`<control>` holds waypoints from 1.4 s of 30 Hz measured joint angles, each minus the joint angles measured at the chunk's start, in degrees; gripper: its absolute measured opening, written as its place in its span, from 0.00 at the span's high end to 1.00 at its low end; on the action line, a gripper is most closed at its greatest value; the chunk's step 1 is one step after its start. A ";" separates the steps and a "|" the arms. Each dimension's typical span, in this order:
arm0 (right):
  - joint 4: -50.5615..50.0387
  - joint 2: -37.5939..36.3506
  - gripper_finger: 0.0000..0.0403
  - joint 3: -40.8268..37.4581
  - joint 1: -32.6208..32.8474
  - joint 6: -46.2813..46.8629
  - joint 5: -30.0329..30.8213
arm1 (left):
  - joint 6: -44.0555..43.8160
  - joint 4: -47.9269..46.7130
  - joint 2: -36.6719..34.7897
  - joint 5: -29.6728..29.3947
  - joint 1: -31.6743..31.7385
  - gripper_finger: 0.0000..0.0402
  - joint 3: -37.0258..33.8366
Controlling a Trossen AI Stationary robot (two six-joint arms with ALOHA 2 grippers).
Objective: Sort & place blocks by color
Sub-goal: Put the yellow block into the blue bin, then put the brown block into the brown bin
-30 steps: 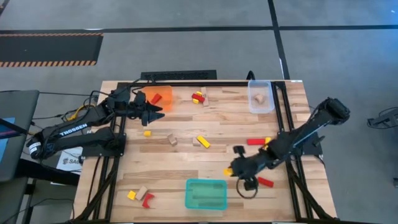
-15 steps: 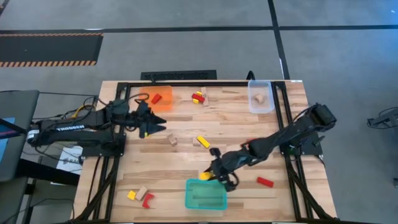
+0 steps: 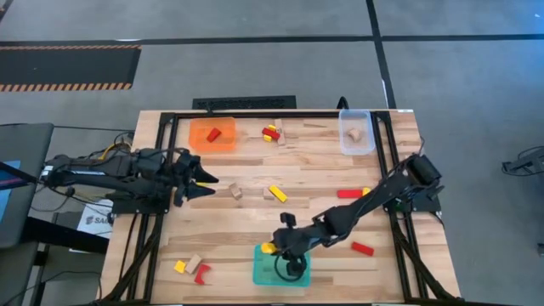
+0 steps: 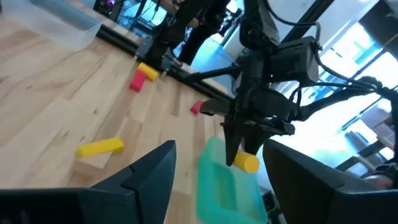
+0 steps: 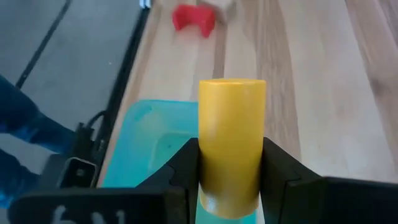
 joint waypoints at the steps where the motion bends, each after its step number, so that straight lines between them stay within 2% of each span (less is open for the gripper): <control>1: -0.56 0.20 0.71 0.00 0.11 0.83 0.18 | 0.18 -0.90 -0.20 -0.09 0.01 0.43 0.00; 9: -2.60 0.07 0.68 0.00 2.22 4.88 0.09 | 1.53 -4.42 -0.26 -0.57 0.03 0.43 0.00; 14: -3.82 0.06 0.65 0.00 4.01 6.76 -3.98 | 1.55 -4.69 -0.26 -0.97 0.03 0.43 0.00; 25: -5.87 0.06 0.42 0.00 4.48 13.30 -6.74 | 1.53 -5.02 -0.26 -0.49 0.03 0.43 0.00; 29: -6.48 -0.03 0.37 0.00 4.44 13.80 -8.15 | 1.55 -6.43 -0.26 -0.38 0.03 0.43 0.00; 35: -12.14 -2.26 0.37 3.76 2.34 14.98 -11.52 | 1.53 -11.85 0.91 -0.66 -0.10 0.43 0.00; 39: -18.56 -6.52 0.38 5.83 0.76 15.22 -10.71 | 2.85 -13.32 4.49 1.77 -2.14 0.43 0.02; 42: -22.54 -11.21 0.40 6.05 -0.18 16.75 -8.64 | 6.41 -13.50 8.77 1.33 -4.12 0.43 1.20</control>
